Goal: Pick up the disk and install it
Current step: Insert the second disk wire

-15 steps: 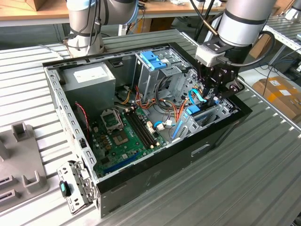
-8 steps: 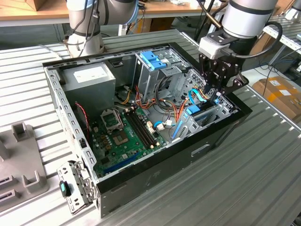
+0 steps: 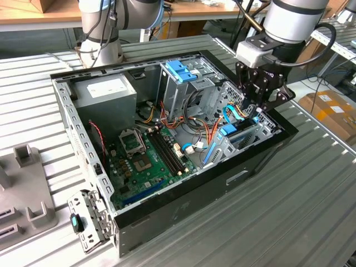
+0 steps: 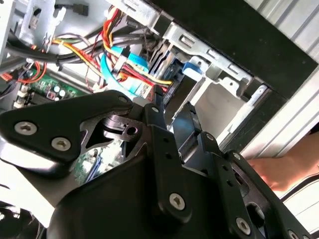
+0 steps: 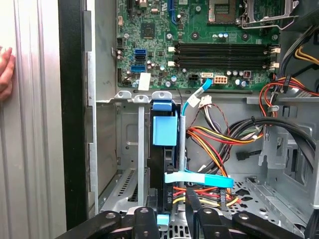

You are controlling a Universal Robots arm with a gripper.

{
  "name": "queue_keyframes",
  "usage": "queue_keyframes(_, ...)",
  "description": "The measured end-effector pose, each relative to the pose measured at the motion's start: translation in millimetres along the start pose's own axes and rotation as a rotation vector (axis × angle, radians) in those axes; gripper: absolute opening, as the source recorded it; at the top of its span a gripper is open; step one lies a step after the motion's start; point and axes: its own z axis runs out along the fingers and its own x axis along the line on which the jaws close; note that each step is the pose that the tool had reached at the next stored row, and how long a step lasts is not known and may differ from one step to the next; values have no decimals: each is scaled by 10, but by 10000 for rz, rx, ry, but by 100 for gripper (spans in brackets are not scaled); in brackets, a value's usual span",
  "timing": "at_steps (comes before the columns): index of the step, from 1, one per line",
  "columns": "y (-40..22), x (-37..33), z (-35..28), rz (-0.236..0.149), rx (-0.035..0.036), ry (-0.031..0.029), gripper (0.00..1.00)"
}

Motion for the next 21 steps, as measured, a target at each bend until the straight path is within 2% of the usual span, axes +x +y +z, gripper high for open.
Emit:
queue_keyframes(1,-1,0,4,-17,-252,-6,36)
queue_keyframes(2,-2,0,5,-29,-410,-9,36)
queue_keyframes(3,-4,0,7,-44,-610,-12,36)
queue_keyframes(5,-6,-1,8,-61,-838,-18,36)
queue_keyframes(8,-6,0,7,-62,-850,-26,36)
queue_keyframes(10,-6,-1,8,-41,-850,-120,36)
queue_keyframes(13,-6,-1,10,487,-885,-102,36)
queue_keyframes(18,-9,-1,10,496,-887,-102,36)
queue_keyframes(21,-37,-1,13,495,-887,-102,36)
